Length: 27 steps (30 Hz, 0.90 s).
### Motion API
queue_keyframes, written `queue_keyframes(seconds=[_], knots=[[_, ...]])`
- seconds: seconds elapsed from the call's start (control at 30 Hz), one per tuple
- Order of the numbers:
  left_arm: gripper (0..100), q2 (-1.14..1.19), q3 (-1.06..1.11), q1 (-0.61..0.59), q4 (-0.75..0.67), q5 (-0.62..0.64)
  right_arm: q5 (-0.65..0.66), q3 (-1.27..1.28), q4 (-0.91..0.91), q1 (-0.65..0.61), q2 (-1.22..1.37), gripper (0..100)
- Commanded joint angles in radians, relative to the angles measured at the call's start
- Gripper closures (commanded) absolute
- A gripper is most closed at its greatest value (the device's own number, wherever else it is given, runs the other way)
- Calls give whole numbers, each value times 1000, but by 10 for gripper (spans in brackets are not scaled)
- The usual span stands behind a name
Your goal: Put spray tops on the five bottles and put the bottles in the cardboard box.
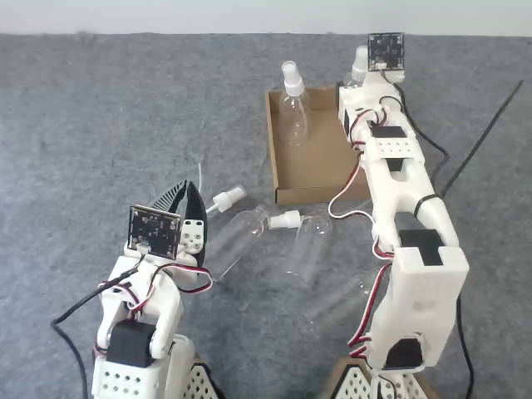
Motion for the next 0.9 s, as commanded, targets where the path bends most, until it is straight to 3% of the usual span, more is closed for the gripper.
queue_keyframes(seconds=[0.0, 0.87], knots=[[988, -9, -7, -2, -28, -6, -15, -44, -28, 4, -24, 989], [988, -9, -7, -2, -26, -6, -14, -43, -27, -8, -22, 988]])
